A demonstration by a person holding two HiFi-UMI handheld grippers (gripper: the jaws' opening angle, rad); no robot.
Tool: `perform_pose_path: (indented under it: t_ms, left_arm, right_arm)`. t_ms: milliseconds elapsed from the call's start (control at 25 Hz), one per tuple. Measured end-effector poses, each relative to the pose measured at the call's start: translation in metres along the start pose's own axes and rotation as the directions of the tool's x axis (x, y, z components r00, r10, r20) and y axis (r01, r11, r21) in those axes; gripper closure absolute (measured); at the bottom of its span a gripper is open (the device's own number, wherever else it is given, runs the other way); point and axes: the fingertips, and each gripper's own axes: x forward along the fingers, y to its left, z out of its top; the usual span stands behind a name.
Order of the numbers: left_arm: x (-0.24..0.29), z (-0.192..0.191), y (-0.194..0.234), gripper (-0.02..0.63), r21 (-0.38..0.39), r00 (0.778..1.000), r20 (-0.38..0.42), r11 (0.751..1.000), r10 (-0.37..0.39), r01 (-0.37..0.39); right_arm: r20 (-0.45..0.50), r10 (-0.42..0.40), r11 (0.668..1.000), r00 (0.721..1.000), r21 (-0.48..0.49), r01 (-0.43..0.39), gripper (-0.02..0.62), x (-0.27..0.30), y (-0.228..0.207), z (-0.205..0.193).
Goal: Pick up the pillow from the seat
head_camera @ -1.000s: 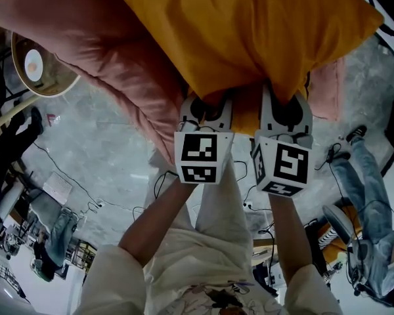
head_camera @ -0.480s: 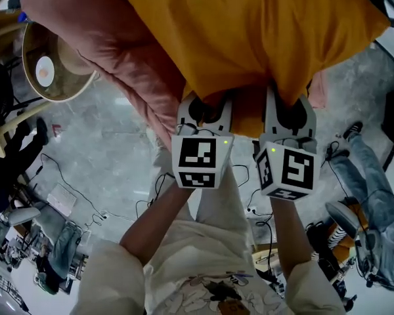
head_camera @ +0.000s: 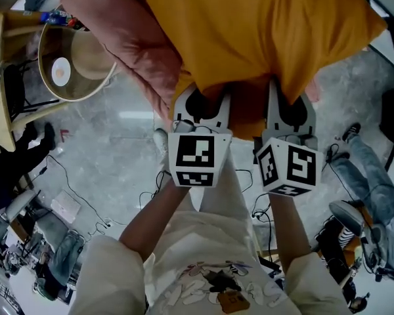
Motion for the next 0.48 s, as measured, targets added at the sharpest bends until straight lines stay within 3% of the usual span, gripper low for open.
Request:
perform_pose_path:
  t_ms: [480]
  left_arm:
    - [-0.093,0.062,0.019,0.46,0.019,0.991,0.128,0.999,0.045,-0.048]
  right_arm:
    - [0.165,0.047,0.998,0.985,-0.052,-0.039,0.495,-0.063,0.069,0.079]
